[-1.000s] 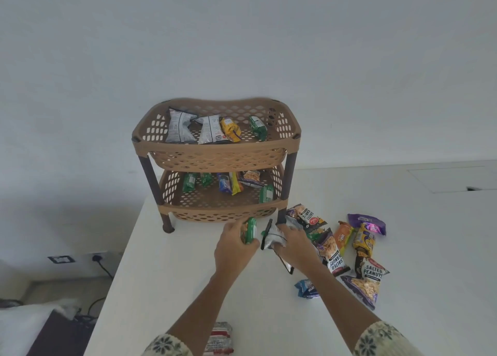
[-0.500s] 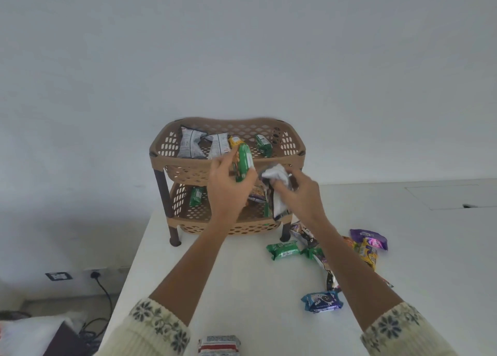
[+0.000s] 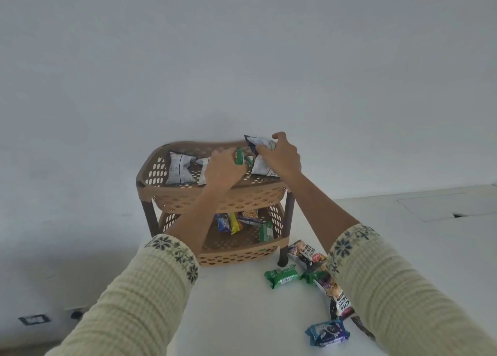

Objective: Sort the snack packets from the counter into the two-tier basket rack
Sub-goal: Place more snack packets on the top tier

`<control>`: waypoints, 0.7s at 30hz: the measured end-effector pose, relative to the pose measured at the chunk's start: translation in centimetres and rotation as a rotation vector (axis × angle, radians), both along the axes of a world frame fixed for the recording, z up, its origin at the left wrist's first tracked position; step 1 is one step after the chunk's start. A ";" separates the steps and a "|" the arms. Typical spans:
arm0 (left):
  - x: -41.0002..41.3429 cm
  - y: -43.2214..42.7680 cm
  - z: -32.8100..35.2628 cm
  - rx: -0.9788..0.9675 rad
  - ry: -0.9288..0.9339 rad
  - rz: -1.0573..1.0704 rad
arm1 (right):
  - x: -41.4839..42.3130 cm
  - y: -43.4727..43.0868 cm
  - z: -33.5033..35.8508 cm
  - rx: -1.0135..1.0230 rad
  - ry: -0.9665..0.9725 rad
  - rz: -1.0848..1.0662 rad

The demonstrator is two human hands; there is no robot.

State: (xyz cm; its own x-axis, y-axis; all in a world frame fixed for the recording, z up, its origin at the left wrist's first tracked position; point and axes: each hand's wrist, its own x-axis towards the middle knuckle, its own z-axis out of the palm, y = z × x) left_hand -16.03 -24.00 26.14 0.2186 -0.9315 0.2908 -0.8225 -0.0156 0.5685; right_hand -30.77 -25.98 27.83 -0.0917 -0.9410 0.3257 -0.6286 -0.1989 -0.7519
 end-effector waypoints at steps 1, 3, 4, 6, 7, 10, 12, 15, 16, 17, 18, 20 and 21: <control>0.0 -0.6 -0.1 0.052 -0.015 -0.005 | 0.1 -0.5 -0.1 0.013 0.027 0.002; 0.2 -1.7 -0.6 0.149 -0.087 -0.019 | 0.3 -1.3 -0.4 0.020 0.117 0.013; 0.3 -2.1 -1.0 0.191 -0.128 -0.036 | 0.4 -1.6 -0.7 0.017 0.174 0.013; 0.4 -3.0 -1.6 0.259 -0.170 -0.078 | 0.7 -2.3 -1.6 0.008 0.320 0.000; 0.4 -3.5 -1.7 0.291 -0.173 -0.097 | 0.9 -2.6 -2.1 0.010 0.413 -0.012; -0.1 -4.7 -1.9 0.409 -0.173 -0.154 | 1.3 -3.2 -3.3 0.083 0.623 -0.036; -0.5 -5.2 -1.9 0.511 -0.188 -0.195 | 1.6 -3.6 -3.5 0.137 0.718 -0.019; -0.5 -5.6 -2.1 0.562 -0.173 -0.205 | 1.7 -3.7 -3.4 0.169 0.775 0.000; -0.5 -5.7 -2.2 0.536 -0.149 -0.185 | 1.7 -3.7 -3.5 0.167 0.752 0.006; -0.4 -5.7 -2.1 0.490 -0.113 -0.156 | 1.6 -3.7 -3.5 0.158 0.710 0.013; -0.3 -5.6 -2.1 0.431 -0.071 -0.122 | 1.5 -3.7 -3.5 0.143 0.653 0.012; -0.1 -5.4 -1.9 0.309 -0.023 -0.062 | 1.4 -3.5 -3.4 0.099 0.539 -0.006; 0.0 -5.3 -1.9 0.243 -0.019 -0.034 | 1.4 -3.3 -3.4 0.071 0.494 -0.008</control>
